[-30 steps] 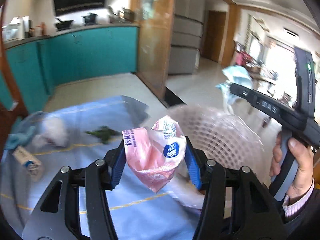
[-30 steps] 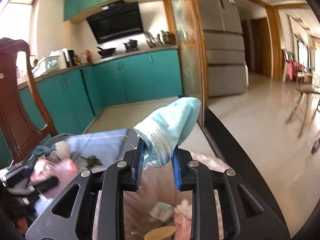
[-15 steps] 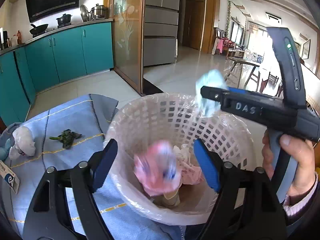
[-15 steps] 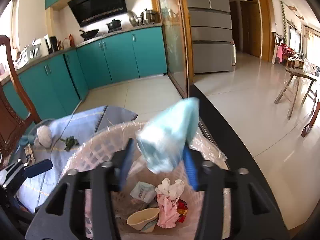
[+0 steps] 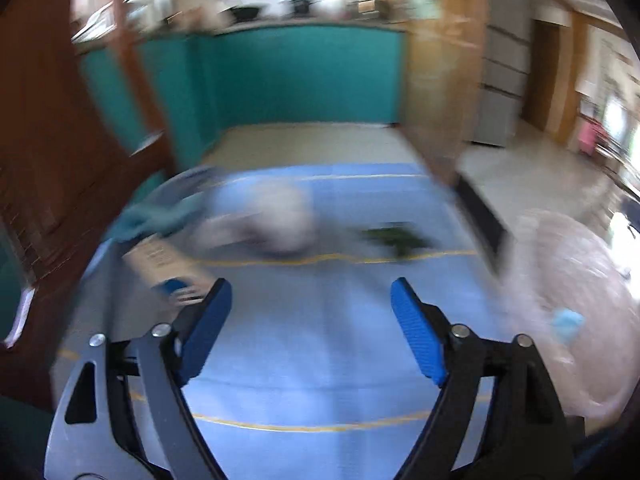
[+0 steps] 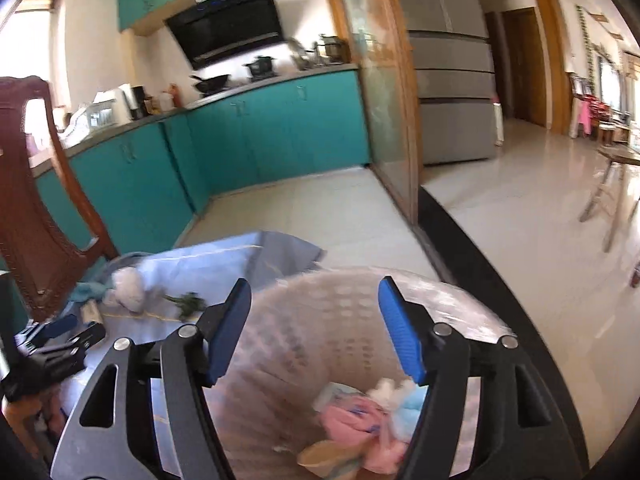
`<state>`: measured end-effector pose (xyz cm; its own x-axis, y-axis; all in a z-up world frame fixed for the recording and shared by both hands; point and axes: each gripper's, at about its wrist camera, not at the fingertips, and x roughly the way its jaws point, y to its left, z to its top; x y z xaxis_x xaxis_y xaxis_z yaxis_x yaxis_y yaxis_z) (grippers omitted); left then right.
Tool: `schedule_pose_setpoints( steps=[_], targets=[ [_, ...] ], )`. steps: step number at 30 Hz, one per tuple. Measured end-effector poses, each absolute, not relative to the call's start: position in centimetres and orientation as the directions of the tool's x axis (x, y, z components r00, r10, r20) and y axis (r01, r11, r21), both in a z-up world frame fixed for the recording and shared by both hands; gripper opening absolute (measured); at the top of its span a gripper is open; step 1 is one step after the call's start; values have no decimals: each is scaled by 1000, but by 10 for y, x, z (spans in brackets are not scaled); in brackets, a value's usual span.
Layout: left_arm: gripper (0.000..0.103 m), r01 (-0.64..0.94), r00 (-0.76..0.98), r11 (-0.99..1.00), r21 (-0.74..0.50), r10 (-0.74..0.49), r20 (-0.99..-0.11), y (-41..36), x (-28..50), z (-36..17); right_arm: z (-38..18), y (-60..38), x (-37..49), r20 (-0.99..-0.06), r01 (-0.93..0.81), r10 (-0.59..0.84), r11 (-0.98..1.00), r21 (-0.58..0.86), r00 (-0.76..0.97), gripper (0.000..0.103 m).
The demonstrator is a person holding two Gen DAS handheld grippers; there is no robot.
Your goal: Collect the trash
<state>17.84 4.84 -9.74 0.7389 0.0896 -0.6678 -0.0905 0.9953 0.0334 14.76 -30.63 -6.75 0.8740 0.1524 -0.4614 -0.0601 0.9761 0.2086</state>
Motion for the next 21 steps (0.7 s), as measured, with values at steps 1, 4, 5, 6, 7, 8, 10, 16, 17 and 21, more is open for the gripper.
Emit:
schedule_pose_setpoints(
  steps=[1, 4, 5, 6, 7, 8, 10, 16, 17, 21],
  targets=[
    [84, -133, 727, 990, 41, 125, -675, 63, 182, -99, -67, -298, 152, -465, -82, 173, 975, 209, 868, 65],
    [83, -238, 637, 965, 107, 239, -733, 97, 205, -118, -63, -259, 174, -482, -179, 270, 957, 227, 833, 65],
    [83, -258, 613, 959, 118, 257, -747, 105, 214, -125, -61, -246, 183, -488, -206, 298, 950, 233, 821, 65],
    [83, -272, 597, 955, 120, 266, -757, 111, 220, -129, -60, -230, 191, -497, -234, 321, 944, 231, 806, 67],
    [83, -291, 574, 949, 121, 275, -771, 115, 229, -135, -60, -210, 203, -512, -267, 347, 937, 226, 786, 69],
    [84, -298, 563, 947, 120, 276, -779, 118, 234, -139, -61, -194, 212, -524, -290, 366, 930, 224, 769, 72],
    [84, -302, 544, 945, 123, 277, -792, 121, 244, -145, -70, -162, 240, -570, -314, 396, 918, 241, 720, 72],
    [67, -279, 549, 956, 92, 237, -801, 130, 245, -156, -118, -99, 294, -743, -232, 289, 955, 183, 604, 72],
    [65, -275, 556, 958, 85, 230, -799, 129, 242, -156, -124, -94, 300, -761, -208, 268, 962, 177, 591, 72],
    [53, -215, 623, 976, -25, 117, -774, 129, 212, -150, -140, -89, 311, -792, -168, 194, 979, 117, 579, 72]
  ],
)
